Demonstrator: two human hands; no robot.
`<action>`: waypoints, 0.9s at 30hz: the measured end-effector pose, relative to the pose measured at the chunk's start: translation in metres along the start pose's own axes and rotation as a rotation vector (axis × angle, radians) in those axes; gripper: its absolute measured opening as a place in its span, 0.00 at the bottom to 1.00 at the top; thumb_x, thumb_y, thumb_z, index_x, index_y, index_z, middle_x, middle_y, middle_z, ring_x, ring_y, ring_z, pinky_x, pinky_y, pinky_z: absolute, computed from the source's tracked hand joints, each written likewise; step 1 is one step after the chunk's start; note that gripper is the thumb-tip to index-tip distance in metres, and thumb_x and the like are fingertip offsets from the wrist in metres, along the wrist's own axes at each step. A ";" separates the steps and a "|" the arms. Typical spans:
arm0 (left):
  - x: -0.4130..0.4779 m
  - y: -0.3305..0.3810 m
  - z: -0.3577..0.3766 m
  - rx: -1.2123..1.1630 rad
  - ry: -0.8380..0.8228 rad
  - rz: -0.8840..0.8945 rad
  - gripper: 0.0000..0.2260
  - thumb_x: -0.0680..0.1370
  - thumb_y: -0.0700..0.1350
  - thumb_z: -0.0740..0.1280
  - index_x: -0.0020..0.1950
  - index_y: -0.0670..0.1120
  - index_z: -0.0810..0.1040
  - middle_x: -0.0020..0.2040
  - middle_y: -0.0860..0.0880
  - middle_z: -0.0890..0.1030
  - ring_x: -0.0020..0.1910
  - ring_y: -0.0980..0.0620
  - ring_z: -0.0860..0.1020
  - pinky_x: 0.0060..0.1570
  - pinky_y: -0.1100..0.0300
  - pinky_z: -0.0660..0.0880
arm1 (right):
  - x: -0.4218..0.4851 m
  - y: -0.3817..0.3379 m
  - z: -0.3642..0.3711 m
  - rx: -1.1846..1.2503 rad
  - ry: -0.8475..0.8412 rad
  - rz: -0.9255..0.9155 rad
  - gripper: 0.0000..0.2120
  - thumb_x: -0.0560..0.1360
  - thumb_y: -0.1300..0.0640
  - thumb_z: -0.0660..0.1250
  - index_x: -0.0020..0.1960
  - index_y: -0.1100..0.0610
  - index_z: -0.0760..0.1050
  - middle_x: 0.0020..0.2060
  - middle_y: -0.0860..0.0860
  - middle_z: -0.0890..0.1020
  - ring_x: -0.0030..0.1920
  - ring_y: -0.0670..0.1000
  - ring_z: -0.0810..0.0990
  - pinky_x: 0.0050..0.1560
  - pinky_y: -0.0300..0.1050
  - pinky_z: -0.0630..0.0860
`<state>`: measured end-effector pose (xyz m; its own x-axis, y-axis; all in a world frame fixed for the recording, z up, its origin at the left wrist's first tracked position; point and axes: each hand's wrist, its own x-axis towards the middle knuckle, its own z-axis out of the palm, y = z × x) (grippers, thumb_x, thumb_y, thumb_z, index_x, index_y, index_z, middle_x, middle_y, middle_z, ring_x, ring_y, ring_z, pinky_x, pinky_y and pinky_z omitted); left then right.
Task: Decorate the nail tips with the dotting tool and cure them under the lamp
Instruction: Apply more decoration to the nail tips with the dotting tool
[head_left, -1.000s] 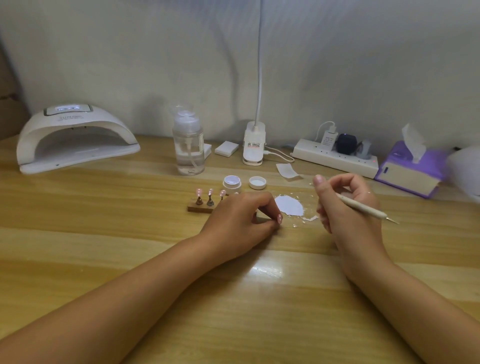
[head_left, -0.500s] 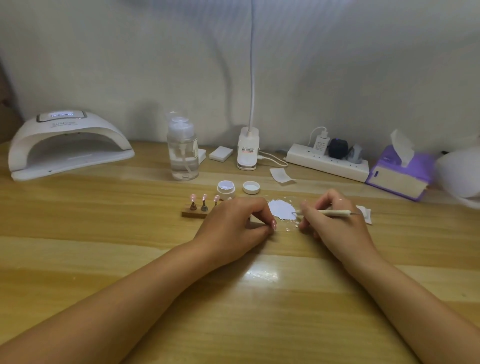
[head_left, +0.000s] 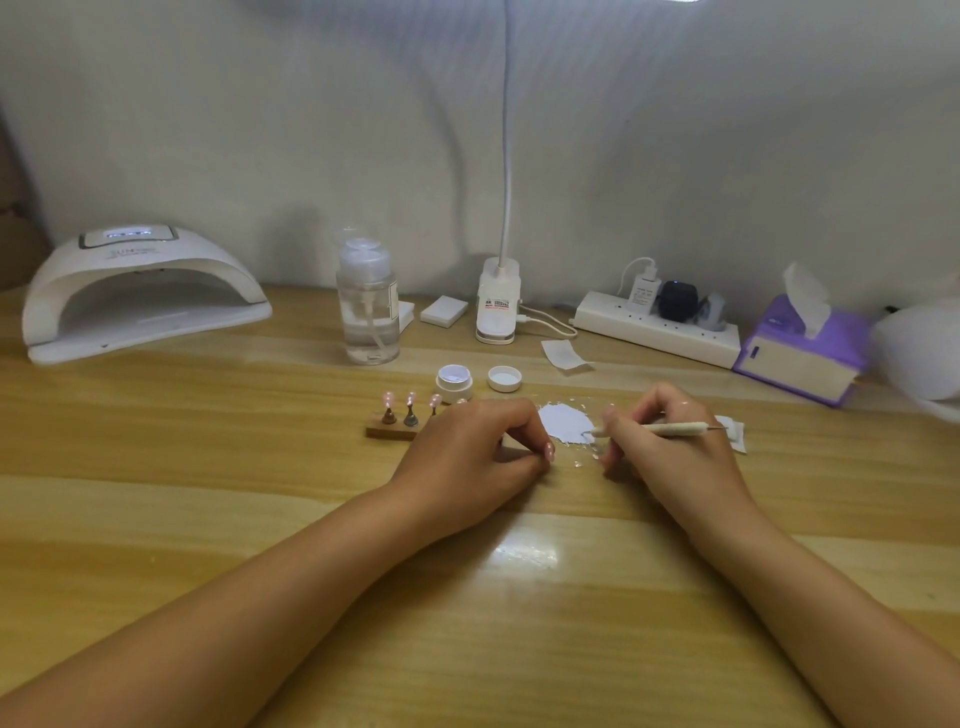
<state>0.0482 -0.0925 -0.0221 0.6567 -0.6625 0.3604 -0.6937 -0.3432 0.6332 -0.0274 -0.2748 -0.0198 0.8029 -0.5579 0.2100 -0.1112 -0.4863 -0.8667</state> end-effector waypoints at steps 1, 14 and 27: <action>0.000 0.000 0.000 -0.005 -0.004 -0.001 0.03 0.75 0.44 0.71 0.44 0.52 0.81 0.39 0.63 0.80 0.33 0.72 0.72 0.35 0.71 0.61 | 0.001 0.000 0.000 0.040 0.038 -0.009 0.11 0.76 0.50 0.68 0.42 0.56 0.71 0.31 0.47 0.85 0.34 0.46 0.81 0.39 0.50 0.75; 0.001 -0.001 -0.001 0.010 0.005 0.002 0.07 0.75 0.44 0.72 0.42 0.57 0.79 0.37 0.68 0.78 0.35 0.71 0.73 0.36 0.73 0.63 | -0.013 -0.018 0.011 0.505 0.035 0.100 0.09 0.77 0.51 0.71 0.45 0.54 0.74 0.30 0.51 0.84 0.24 0.43 0.75 0.23 0.33 0.68; 0.001 -0.002 0.000 0.024 -0.009 0.013 0.03 0.76 0.44 0.71 0.45 0.52 0.81 0.39 0.63 0.80 0.35 0.71 0.72 0.35 0.70 0.61 | -0.019 -0.022 0.012 0.375 -0.062 0.053 0.12 0.71 0.63 0.67 0.33 0.56 0.66 0.23 0.55 0.79 0.20 0.46 0.70 0.21 0.35 0.65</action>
<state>0.0501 -0.0926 -0.0230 0.6451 -0.6729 0.3620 -0.7088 -0.3503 0.6123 -0.0328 -0.2453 -0.0104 0.8369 -0.5284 0.1430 0.0597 -0.1717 -0.9833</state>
